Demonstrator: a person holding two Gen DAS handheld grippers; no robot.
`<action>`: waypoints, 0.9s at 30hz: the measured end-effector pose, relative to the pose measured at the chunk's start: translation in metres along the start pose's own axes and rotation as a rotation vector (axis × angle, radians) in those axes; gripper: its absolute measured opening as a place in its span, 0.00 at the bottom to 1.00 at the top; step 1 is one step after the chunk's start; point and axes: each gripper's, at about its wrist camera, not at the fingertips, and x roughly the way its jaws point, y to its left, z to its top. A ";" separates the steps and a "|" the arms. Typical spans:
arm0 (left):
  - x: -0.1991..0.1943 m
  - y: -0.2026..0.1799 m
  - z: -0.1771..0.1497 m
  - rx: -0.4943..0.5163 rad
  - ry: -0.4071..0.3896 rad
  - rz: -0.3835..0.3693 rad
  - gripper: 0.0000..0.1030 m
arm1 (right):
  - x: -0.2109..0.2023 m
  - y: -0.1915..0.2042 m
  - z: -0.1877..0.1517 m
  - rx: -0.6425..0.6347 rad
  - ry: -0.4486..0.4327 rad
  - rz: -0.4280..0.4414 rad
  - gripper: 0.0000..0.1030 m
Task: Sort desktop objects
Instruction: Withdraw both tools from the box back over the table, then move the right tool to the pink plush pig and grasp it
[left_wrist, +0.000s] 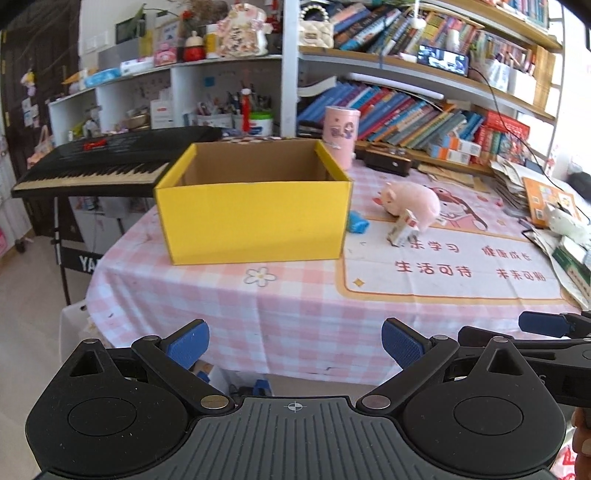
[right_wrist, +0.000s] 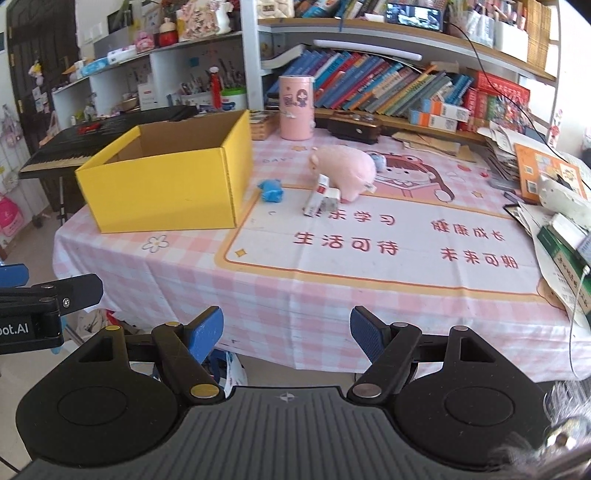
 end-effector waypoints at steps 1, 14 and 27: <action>0.001 -0.002 0.001 0.005 0.000 -0.007 0.98 | 0.000 -0.002 0.000 0.006 0.002 -0.006 0.72; 0.027 -0.041 0.016 0.064 0.018 -0.093 0.98 | 0.004 -0.048 0.005 0.085 0.009 -0.107 0.73; 0.061 -0.077 0.033 0.097 0.050 -0.148 0.98 | 0.025 -0.086 0.021 0.111 0.034 -0.139 0.74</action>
